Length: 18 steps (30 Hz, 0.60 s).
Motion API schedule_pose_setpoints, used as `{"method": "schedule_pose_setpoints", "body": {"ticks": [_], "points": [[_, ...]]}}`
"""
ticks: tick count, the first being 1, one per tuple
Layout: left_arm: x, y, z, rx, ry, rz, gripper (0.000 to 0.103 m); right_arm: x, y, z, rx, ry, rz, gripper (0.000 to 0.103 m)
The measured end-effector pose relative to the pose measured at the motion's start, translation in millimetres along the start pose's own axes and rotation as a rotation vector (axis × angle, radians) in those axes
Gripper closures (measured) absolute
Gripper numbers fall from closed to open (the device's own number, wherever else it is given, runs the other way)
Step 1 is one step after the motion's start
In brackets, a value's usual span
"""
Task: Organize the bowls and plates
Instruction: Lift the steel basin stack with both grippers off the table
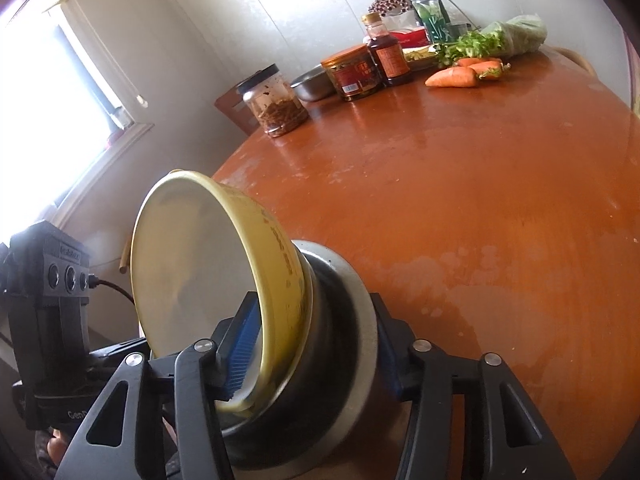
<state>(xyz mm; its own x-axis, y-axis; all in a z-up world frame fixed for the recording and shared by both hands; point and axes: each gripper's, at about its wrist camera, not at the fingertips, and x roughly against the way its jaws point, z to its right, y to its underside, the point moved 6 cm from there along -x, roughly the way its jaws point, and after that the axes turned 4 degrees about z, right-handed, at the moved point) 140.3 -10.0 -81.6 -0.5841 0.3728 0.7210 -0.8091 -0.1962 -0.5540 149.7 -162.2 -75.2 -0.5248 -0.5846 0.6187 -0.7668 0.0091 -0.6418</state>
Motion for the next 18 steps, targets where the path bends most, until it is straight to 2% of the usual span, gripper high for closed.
{"method": "schedule_pose_setpoints", "body": {"ticks": [9,13,18], "points": [[-1.9,3.4,6.9,-0.004,0.022,-0.002,0.036,9.4,13.1,8.7,-0.040,-0.027,-0.018,0.052],[0.9,4.0,8.8,-0.015,0.012,0.003,0.040,12.4,12.1,1.4,-0.009,-0.018,-0.004,0.061],[2.9,5.0,10.5,-0.020,-0.001,0.005,0.040,11.4,11.5,-0.1,-0.004,-0.007,-0.009,0.061]]}}
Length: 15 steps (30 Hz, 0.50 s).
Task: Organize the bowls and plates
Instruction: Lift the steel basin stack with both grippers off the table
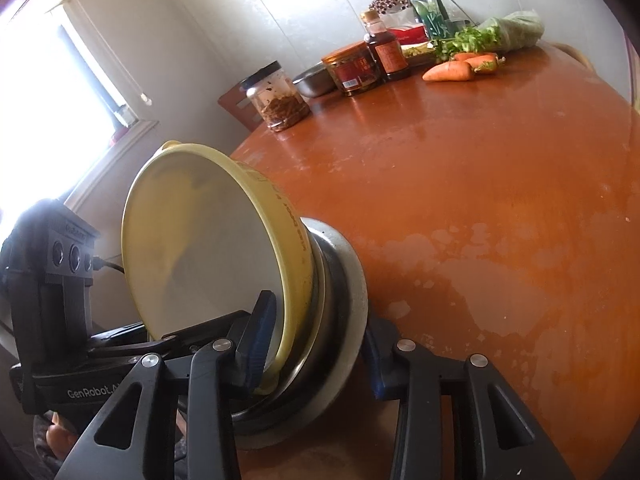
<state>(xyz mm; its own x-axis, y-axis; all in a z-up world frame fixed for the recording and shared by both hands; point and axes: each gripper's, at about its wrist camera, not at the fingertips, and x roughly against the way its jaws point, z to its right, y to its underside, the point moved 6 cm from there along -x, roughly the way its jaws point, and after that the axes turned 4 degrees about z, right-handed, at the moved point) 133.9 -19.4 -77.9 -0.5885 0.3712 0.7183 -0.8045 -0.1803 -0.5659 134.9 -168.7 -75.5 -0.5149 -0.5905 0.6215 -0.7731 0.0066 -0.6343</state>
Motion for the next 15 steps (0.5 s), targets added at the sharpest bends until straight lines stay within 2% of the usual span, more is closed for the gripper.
{"method": "schedule_pose_setpoints", "body": {"ticks": [15], "points": [[19.5,-2.8,0.7,-0.016,-0.005,0.042,0.040,7.8,-3.3,-9.8,0.016,-0.011,0.034,0.061]]}}
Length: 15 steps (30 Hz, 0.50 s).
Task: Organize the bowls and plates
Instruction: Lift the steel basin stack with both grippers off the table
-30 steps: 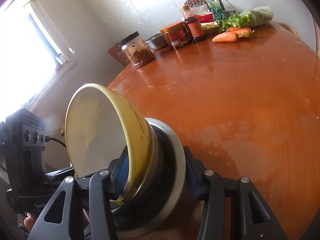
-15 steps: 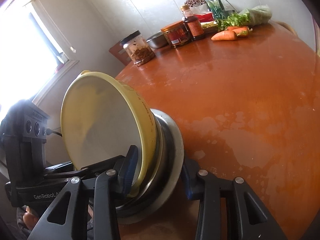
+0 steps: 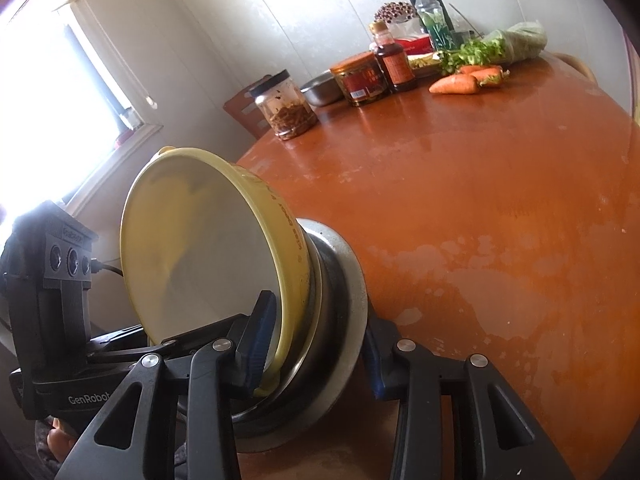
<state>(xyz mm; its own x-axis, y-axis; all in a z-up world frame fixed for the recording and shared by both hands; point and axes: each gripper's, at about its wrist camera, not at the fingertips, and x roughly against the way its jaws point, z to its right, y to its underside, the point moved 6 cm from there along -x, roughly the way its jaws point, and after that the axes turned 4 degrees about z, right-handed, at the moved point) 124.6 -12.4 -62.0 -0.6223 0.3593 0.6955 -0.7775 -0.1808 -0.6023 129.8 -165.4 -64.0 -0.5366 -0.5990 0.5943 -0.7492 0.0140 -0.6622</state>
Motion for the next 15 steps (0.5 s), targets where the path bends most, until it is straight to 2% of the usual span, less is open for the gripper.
{"method": "schedule_pose_setpoints", "body": {"ticks": [15], "points": [[27.4,1.2,-14.1,0.015,-0.003,0.048,0.040,-2.6,-5.9,-27.1,0.041,-0.017,0.003,0.061]]}}
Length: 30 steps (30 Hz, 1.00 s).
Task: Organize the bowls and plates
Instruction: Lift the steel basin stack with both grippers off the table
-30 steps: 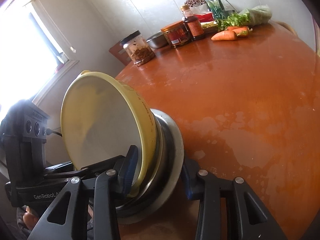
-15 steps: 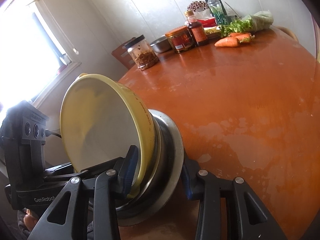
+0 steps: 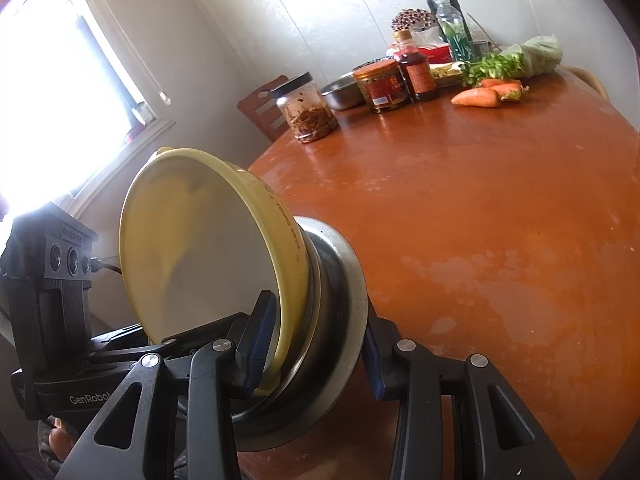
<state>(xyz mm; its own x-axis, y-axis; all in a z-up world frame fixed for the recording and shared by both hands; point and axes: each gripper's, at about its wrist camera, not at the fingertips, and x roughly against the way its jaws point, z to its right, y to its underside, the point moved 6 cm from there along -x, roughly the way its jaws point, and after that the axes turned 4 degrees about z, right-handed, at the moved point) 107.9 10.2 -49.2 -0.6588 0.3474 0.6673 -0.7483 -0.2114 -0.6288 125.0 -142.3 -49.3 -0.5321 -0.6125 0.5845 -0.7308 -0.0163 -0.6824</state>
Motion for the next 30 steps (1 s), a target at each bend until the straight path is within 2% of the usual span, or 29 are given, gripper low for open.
{"method": "schedule_pose_setpoints", "body": {"ticks": [12,30], "points": [[31.2,-12.7,-18.1,0.026,-0.007,0.068,0.040,-7.6,-13.2,-35.5,0.057,-0.024,0.009,0.061],[89.5,-69.8,-81.6,0.037,-0.082,0.180,0.040,-56.0,-64.5,-119.9,0.159,-0.126,0.023,0.061]]}}
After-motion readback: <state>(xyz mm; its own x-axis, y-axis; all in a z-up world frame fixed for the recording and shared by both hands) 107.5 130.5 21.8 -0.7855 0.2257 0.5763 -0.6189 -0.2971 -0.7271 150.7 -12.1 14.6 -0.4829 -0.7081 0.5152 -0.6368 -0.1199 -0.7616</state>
